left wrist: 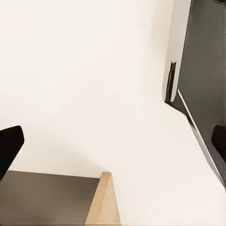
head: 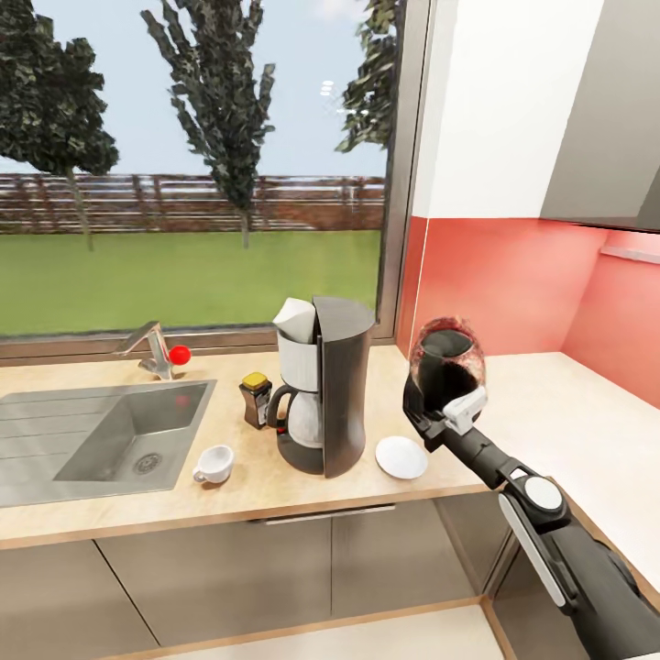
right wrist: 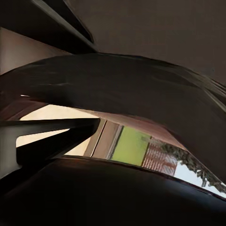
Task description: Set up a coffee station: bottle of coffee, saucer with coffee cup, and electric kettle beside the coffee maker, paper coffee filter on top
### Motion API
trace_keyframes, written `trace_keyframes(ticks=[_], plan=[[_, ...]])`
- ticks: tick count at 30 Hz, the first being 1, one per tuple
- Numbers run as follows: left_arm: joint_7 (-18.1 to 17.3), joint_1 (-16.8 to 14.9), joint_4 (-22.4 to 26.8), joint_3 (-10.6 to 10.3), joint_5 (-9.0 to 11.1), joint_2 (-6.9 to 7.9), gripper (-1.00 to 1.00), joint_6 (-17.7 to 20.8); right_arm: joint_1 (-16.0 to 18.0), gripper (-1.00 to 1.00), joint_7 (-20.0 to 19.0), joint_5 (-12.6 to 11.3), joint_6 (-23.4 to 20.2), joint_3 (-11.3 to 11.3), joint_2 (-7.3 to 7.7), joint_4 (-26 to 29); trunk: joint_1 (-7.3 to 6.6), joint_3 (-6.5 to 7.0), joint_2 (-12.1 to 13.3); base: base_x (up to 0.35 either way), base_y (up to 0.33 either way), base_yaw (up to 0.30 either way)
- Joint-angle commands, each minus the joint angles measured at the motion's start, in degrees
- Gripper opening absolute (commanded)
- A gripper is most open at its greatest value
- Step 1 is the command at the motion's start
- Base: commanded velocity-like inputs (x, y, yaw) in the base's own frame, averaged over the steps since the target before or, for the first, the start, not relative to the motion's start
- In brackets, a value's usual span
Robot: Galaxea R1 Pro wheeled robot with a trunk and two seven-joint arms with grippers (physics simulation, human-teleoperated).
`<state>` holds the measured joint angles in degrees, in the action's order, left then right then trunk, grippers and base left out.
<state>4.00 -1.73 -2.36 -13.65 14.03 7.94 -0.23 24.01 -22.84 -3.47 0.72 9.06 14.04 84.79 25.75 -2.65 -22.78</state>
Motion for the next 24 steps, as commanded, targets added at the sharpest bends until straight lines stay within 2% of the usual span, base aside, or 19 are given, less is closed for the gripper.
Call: trace_keyframes(ticks=[1,6,13,24], plan=[[0.06,-0.04,-0.10,-0.49,0.49,-0.02,1.00,0.58,0.07,-1.00,-0.09,-0.57,0.07,0.09,0.03,-0.03,0.03,-0.12,-0.13,0.000,0.000,0.000],[0.12,0.02,-0.10,-0.55,0.36,-0.03,1.00,6.36,0.07,-1.00,-0.33,-0.65,0.07,0.26,-0.02,-0.01,0.03,-0.12,-0.13,0.000,0.000,0.000],[0.12,0.03,-0.03,-0.68,0.29,-0.06,1.00,8.76,0.07,-1.00,-0.37,-0.66,0.07,0.27,-0.14,0.18,0.03,-0.12,-0.13,0.089,-0.060,0.000],[0.14,0.00,0.08,-0.60,0.29,-0.15,1.00,9.98,0.07,-1.00,-0.36,-0.66,-0.10,0.17,-0.09,0.17,0.03,-0.12,-0.13,0.286,-0.117,0.000]])
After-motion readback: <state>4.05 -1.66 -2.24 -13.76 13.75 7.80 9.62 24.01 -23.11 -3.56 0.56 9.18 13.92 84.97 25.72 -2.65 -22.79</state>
